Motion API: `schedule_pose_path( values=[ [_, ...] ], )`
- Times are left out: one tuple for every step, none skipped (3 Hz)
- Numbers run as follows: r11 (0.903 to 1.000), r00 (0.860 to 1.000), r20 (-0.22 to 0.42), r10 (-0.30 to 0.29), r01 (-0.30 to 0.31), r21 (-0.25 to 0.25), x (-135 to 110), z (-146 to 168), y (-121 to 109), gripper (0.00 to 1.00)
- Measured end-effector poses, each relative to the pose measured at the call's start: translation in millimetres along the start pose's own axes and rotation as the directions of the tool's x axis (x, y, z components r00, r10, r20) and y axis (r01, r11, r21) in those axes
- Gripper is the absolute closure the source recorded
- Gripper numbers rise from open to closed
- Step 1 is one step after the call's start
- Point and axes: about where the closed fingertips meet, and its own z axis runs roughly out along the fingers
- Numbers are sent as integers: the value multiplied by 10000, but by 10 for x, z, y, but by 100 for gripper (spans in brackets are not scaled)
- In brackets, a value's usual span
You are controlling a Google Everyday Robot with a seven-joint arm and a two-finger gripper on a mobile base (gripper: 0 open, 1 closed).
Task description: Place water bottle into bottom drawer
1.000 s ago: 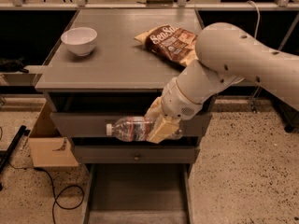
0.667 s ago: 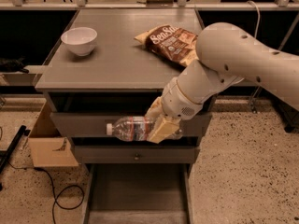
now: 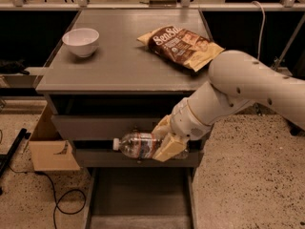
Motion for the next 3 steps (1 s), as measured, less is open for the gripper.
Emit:
schedule_pose_path(
  values=[
    [9990,9981,514,341,-325,-315,146,258,171,100],
    [9944,9936,980,567,-474,-950,202,705,328,100],
    [9944,9936,980,567,-474,-950,202,705,328,100]
  ],
)
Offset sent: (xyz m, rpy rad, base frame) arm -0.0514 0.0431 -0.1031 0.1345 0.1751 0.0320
